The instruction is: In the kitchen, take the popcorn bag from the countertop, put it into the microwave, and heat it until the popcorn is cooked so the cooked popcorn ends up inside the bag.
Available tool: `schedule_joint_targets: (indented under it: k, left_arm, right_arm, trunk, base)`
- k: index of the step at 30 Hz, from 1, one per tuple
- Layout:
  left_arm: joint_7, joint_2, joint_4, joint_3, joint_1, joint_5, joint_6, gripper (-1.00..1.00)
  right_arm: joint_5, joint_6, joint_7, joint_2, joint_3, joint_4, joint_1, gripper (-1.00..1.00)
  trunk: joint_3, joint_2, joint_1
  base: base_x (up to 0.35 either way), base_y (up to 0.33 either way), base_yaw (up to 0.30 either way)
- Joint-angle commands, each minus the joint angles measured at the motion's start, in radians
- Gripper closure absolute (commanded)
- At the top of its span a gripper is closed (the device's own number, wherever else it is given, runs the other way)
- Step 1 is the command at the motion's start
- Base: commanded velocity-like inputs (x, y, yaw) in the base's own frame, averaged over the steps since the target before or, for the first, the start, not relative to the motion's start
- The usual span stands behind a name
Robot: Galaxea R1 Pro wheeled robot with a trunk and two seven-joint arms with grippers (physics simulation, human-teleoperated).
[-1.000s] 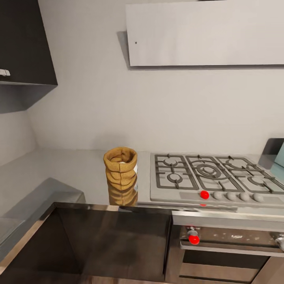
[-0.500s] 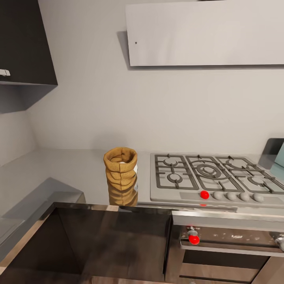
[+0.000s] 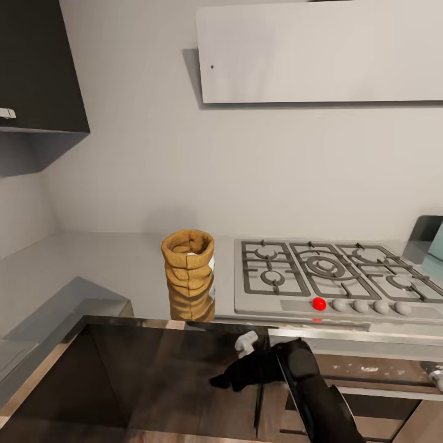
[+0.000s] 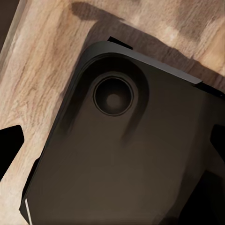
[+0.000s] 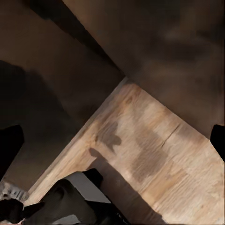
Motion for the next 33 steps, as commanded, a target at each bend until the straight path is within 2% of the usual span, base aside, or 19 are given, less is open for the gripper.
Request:
schedule_joint_targets:
  k: [1,3,5,6,7,11,14,15,16,17,21,24,26,27,28,29,31,32,33]
  left_arm:
    - [0.000,0.000,-0.002,0.003,0.001,0.001,-0.001,-1.00]
    - [0.000,0.000,-0.002,0.003,0.001,0.001,-0.001,-1.00]
    - [0.000,0.000,-0.002,0.003,0.001,0.001,0.000,-1.00]
    - [0.000,0.000,-0.002,0.003,0.001,0.001,0.000,-1.00]
    - [0.000,0.000,-0.002,0.003,0.001,0.002,0.000,-1.00]
    - [0.000,0.000,-0.002,0.003,0.001,0.003,0.000,-1.00]
    - [0.000,0.001,-0.002,0.004,0.001,0.003,0.000,-1.00]
    - [0.000,0.001,-0.003,0.005,0.001,0.003,0.000,-1.00]
    - [0.000,0.001,-0.003,0.006,0.001,0.003,0.000,-1.00]
    - [0.000,0.002,-0.003,0.007,0.001,0.003,0.000,-1.00]
    - [0.000,0.002,-0.002,0.008,0.001,0.004,-0.001,-1.00]
    - [0.000,0.002,-0.003,0.009,0.001,0.004,-0.001,-1.00]
    - [0.000,0.002,-0.003,0.009,0.001,0.004,-0.001,-1.00]
    - [0.000,0.002,-0.003,0.009,0.001,0.004,-0.001,-1.00]
    - [0.000,0.002,-0.003,0.009,0.001,0.004,-0.001,-1.00]
    - [0.000,0.002,-0.003,0.009,0.001,0.004,-0.001,-1.00]
    - [0.000,0.002,-0.003,0.010,0.001,0.004,-0.001,-1.00]
    - [0.000,0.002,-0.003,0.010,0.001,0.004,-0.001,-1.00]
    - [0.000,0.002,-0.003,0.011,0.001,0.004,-0.001,-1.00]
  right_arm:
    - [0.015,0.003,0.022,0.001,0.002,-0.043,-0.001,-1.00]
    - [0.015,0.003,0.038,0.004,0.006,-0.090,0.000,-1.00]
    - [0.012,0.003,0.049,0.016,0.007,-0.111,-0.028,-1.00]
    - [0.009,0.003,0.064,0.040,0.008,-0.120,-0.098,-1.00]
    - [0.006,0.003,0.079,0.043,0.008,-0.122,-0.141,-1.00]
    - [-0.011,0.003,0.137,0.043,0.007,-0.125,-0.350,-1.00]
    - [-0.012,0.003,0.144,0.043,0.001,-0.125,-0.469,-1.00]
    - [-0.013,0.003,0.146,0.043,-0.009,-0.126,-0.539,-1.00]
    - [-0.014,0.003,0.146,0.043,-0.019,-0.126,-0.571,-1.00]
    - [-0.014,0.003,0.148,0.043,-0.046,-0.126,-0.654,-1.00]
    - [-0.012,0.003,0.145,0.043,-0.069,-0.121,-0.796,-1.00]
    - [-0.006,0.003,0.131,0.043,-0.074,-0.117,-0.850,-1.00]
    - [0.020,0.003,0.055,0.043,-0.074,-0.086,-0.862,-1.00]
    - [0.055,0.003,-0.043,0.043,-0.075,-0.025,-0.871,-1.00]
    - [0.069,0.003,-0.098,0.043,-0.075,0.017,-0.880,-1.00]
    - [0.081,0.003,-0.183,0.043,-0.077,0.083,-0.899,-1.00]
    - [0.088,0.003,-0.329,0.043,-0.109,0.190,-0.947,-1.00]
    - [0.089,0.003,-0.417,0.043,-0.148,0.251,-0.987,-1.00]
    - [0.089,0.003,-0.472,0.043,-0.174,0.293,-1.015,-1.00]
  trunk:
    - [-0.001,0.000,0.000]
    - [-0.001,0.000,0.000]
    - [-0.001,0.000,0.000]
    - [-0.001,0.000,0.000]
    - [-0.001,0.000,0.000]
    - [-0.001,0.000,0.000]
    - [-0.001,0.000,0.000]
    - [-0.001,0.000,0.000]
    - [-0.001,0.000,0.000]
    - [-0.001,0.000,0.000]
    - [-0.001,0.000,0.000]
    - [-0.001,0.000,0.000]
    - [-0.001,0.000,0.000]
    - [-0.001,0.000,0.000]
    - [-0.001,0.000,0.000]
    - [-0.001,0.000,0.000]
    - [-0.001,0.000,0.000]
    - [-0.001,0.000,0.000]
    - [-0.001,0.000,0.000]
  base:
    - [0.000,0.000,0.000]
    - [0.000,0.000,0.000]
    - [0.000,0.000,0.000]
    - [0.000,0.000,0.000]
    - [0.000,0.000,0.000]
    - [0.000,0.000,0.000]
    - [0.000,0.000,0.000]
    - [0.000,0.000,0.000]
    - [0.000,0.000,0.000]
    - [0.000,0.000,0.000]
    - [0.000,0.000,0.000]
    - [0.000,0.000,0.000]
    - [0.000,0.000,0.000]
    - [0.000,0.000,0.000]
    - [0.000,0.000,0.000]
    - [0.000,0.000,0.000]
    - [0.000,0.000,0.000]
    - [0.000,0.000,0.000]
    - [0.000,0.000,0.000]
